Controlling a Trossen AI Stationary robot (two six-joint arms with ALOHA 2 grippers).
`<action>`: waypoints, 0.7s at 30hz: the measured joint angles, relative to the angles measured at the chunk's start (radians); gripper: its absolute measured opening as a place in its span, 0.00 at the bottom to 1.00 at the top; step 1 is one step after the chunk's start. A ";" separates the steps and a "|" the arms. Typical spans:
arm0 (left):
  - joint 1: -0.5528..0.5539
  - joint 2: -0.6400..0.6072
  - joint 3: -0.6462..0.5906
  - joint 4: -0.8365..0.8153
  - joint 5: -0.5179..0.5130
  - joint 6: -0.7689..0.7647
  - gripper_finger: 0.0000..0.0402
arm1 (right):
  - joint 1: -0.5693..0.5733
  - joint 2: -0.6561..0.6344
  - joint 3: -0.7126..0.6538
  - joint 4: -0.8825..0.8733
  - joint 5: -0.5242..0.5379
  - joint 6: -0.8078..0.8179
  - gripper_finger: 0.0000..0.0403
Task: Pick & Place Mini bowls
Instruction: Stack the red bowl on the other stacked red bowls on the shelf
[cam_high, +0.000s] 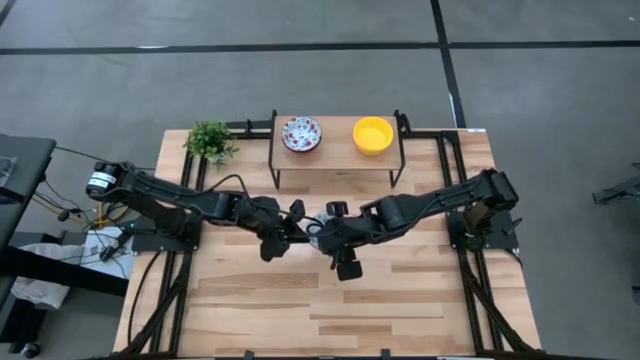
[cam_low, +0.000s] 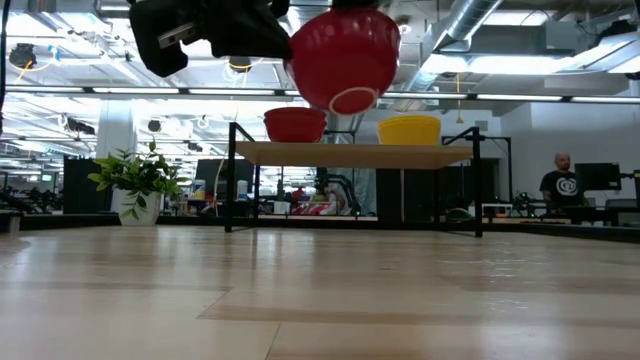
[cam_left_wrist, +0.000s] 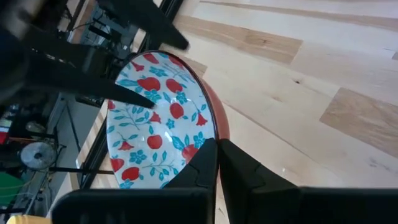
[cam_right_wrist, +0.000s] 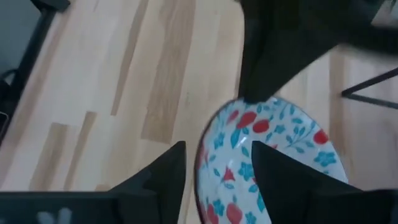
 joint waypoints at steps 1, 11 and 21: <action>0.004 0.000 0.000 0.000 0.000 0.001 0.02 | 0.000 -0.002 0.008 -0.002 0.000 0.000 0.43; 0.023 0.000 0.000 -0.024 -0.019 0.001 0.02 | 0.001 0.000 0.156 -0.124 0.001 0.008 0.42; 0.023 -0.044 -0.001 -0.044 -0.118 0.004 0.02 | 0.019 -0.022 0.312 -0.346 0.132 0.148 0.24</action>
